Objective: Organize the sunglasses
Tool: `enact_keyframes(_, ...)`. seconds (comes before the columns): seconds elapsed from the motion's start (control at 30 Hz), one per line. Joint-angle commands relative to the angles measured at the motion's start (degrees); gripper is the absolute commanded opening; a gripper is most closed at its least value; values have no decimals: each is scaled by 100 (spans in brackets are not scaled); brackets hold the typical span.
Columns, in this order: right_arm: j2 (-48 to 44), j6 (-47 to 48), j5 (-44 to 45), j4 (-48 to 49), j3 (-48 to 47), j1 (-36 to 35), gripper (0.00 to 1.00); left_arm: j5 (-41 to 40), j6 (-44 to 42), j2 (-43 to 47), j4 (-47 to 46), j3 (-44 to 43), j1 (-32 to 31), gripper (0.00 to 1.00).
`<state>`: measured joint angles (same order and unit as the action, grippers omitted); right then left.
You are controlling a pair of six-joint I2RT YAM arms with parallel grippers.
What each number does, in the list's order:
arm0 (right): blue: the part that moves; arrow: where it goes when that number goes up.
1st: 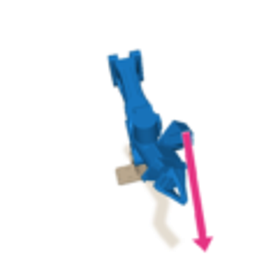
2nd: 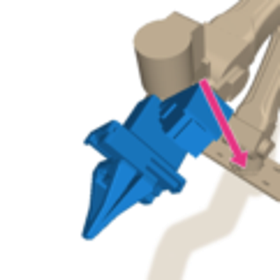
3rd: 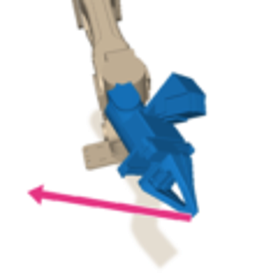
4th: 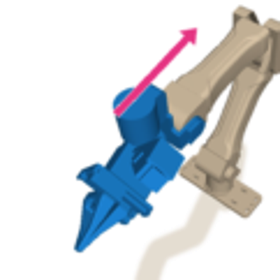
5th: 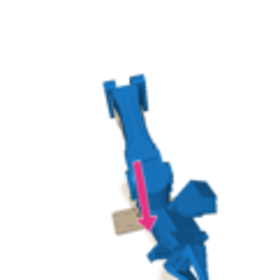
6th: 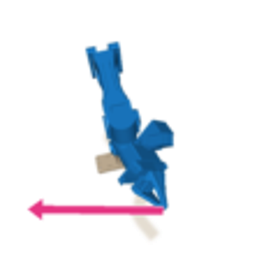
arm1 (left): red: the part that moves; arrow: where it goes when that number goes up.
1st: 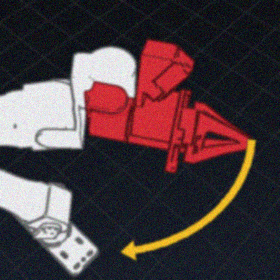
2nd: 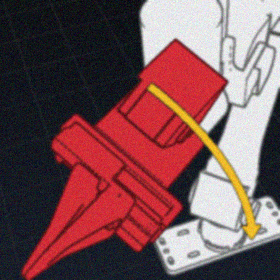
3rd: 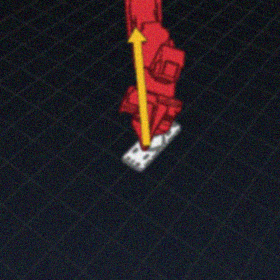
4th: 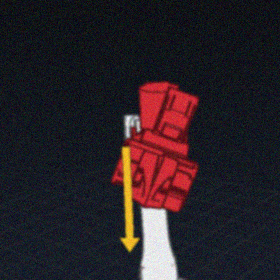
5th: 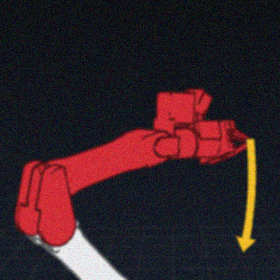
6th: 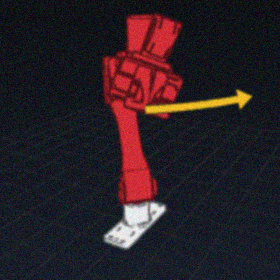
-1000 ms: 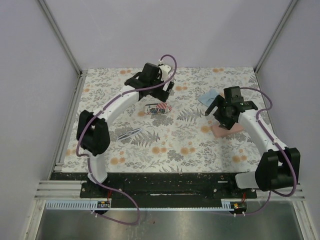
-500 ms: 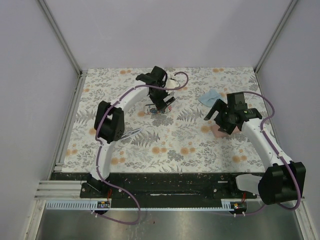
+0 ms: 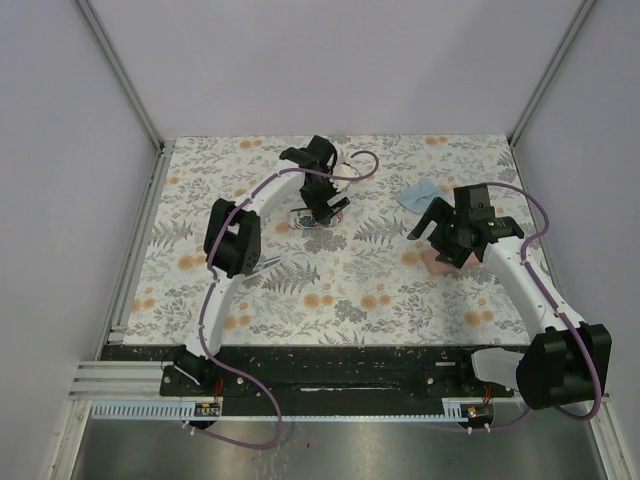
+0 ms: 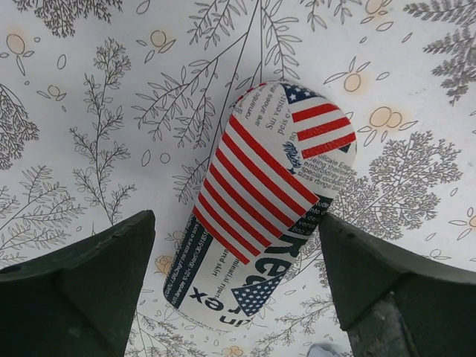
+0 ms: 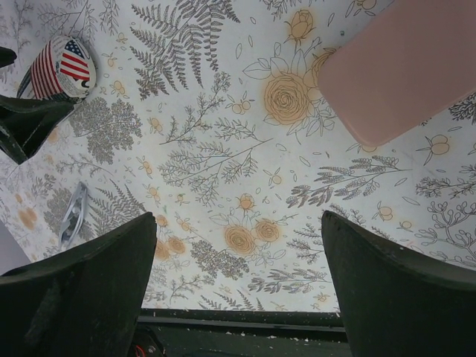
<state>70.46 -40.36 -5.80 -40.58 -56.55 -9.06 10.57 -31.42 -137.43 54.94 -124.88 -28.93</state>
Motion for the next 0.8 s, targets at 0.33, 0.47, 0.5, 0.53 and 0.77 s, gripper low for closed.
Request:
enact_keyframes(0.33, -49, -139, -360, 278, -14, -17, 99, 288, 171, -513, 1361, -845, 142, 69)
enact_keyframes(0.47, -67, -165, -395, 296, 4, -17, 99, 533, 390, -373, 1459, -757, 168, 34)
enact_keyframes(0.5, -67, -174, -404, 296, 4, -8, 99, 682, 469, -312, 1458, -740, 177, 28)
enact_keyframes(0.53, -102, -174, -395, 296, 13, -8, 100, 866, 514, -224, 1458, -705, 186, 26)
enact_keyframes(0.77, -225, -200, -474, 366, 144, -17, 99, 2298, 1725, 698, 652, -83, 186, 15)
